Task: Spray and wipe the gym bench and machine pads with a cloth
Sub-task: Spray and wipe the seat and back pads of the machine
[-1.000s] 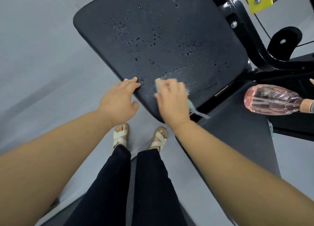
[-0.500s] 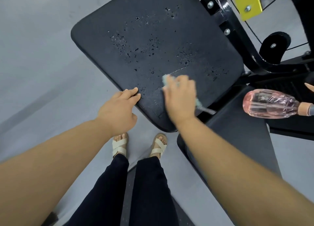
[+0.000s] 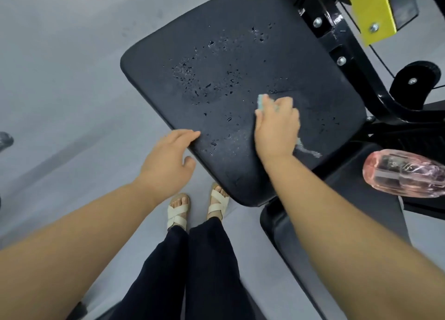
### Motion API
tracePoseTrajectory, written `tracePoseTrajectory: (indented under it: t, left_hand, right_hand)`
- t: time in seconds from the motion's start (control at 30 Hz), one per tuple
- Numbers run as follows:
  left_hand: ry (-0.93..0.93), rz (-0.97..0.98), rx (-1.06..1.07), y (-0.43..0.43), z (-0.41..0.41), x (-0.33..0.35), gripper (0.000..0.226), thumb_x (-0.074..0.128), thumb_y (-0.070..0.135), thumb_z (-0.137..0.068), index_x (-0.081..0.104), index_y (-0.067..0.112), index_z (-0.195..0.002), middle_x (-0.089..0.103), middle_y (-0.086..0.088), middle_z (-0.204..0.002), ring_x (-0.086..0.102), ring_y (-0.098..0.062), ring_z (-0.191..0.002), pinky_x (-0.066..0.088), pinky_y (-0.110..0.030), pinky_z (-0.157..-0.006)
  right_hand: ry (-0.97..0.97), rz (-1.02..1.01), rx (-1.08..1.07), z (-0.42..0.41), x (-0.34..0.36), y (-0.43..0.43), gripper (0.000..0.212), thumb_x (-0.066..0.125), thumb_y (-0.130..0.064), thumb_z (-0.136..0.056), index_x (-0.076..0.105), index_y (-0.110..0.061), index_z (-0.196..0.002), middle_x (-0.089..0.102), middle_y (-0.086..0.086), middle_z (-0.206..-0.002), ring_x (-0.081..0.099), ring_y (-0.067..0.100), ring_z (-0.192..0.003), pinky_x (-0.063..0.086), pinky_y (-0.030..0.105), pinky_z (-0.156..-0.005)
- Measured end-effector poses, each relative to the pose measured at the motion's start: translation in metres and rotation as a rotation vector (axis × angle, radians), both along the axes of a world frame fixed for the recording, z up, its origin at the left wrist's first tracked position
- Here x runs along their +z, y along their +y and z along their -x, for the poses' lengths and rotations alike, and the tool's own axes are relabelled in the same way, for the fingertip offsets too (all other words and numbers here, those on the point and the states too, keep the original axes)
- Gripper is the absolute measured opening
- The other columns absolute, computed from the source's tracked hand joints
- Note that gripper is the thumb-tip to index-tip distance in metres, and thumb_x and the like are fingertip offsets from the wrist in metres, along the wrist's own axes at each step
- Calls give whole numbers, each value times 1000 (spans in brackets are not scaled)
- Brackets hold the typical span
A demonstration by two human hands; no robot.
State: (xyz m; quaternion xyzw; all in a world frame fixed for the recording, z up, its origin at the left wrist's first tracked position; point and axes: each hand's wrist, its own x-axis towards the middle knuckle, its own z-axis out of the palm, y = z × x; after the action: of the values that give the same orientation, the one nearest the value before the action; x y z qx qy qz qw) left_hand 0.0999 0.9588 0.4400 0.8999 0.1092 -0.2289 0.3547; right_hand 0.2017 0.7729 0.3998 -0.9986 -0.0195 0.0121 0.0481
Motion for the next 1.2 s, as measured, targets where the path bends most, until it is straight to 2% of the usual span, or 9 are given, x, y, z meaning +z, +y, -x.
tracePoseTrajectory:
  t: [0.1,0.23,0.47,0.67,0.77,0.87,1.03,1.1,1.2]
  left_hand:
    - [-14,-118,89,4,-6,-7,56,48,8,-90,34,15,-144,27,-1,-152,25,-21,-138,22,-30,-110]
    - [136,-167,59,1,-15,-7,59,45,14,-92,27,16,-148,12,1,-156,20,-20,-141,26,-35,-111]
    - [195,-222,73,-3,-24,-2,56,43,18,-93,27,19,-147,12,3,-156,34,-22,-134,33,-35,-105]
    - [85,-68,336,-5,-19,-9,60,45,4,-89,27,16,-145,33,0,-149,40,-20,-130,34,-31,-98]
    - [48,-4,381,1,-20,-12,59,45,1,-88,32,17,-143,40,2,-147,38,-15,-134,32,-28,-105]
    - [59,-10,381,6,-22,-11,57,43,2,-88,35,19,-142,43,4,-144,42,-14,-131,34,-28,-103]
    - [68,27,493,10,-35,-10,51,42,5,-90,39,22,-139,48,5,-137,51,-12,-122,37,-26,-96]
    - [75,23,550,11,-39,-8,50,41,7,-91,39,23,-138,47,4,-136,55,-14,-113,40,-27,-91]
    - [77,71,656,12,-46,-7,49,42,7,-91,41,22,-137,53,2,-129,56,-16,-89,41,-27,-81]
  right_hand:
    - [21,-64,431,56,-3,38,34,68,-30,-80,63,-18,-111,58,11,-93,52,29,-68,41,33,-59]
    - [34,-108,894,19,5,4,30,55,-31,-81,70,-24,-106,61,9,-89,52,27,-64,42,30,-54]
    - [15,39,-43,-71,1,-41,34,47,-30,-96,53,-24,-129,46,13,-124,48,34,-96,37,41,-81]
    - [78,-88,682,54,-4,63,28,60,-25,-73,66,-22,-100,57,4,-89,47,25,-66,35,30,-55]
    - [97,-178,1012,23,-6,50,25,54,-24,-77,70,-20,-97,59,7,-87,47,26,-64,38,31,-52]
    - [-93,-147,812,-61,-14,16,30,50,-29,-83,72,-22,-102,62,13,-90,53,32,-62,48,35,-53]
    - [59,-4,150,-109,-16,16,35,47,-28,-97,53,-21,-130,46,13,-125,48,35,-94,38,41,-81]
    - [52,-72,230,-73,-18,49,35,56,-26,-92,56,-18,-126,51,14,-119,50,35,-88,39,40,-75]
    - [42,-164,679,-6,-17,83,32,71,-26,-77,67,-18,-107,60,12,-93,51,30,-66,41,34,-58]
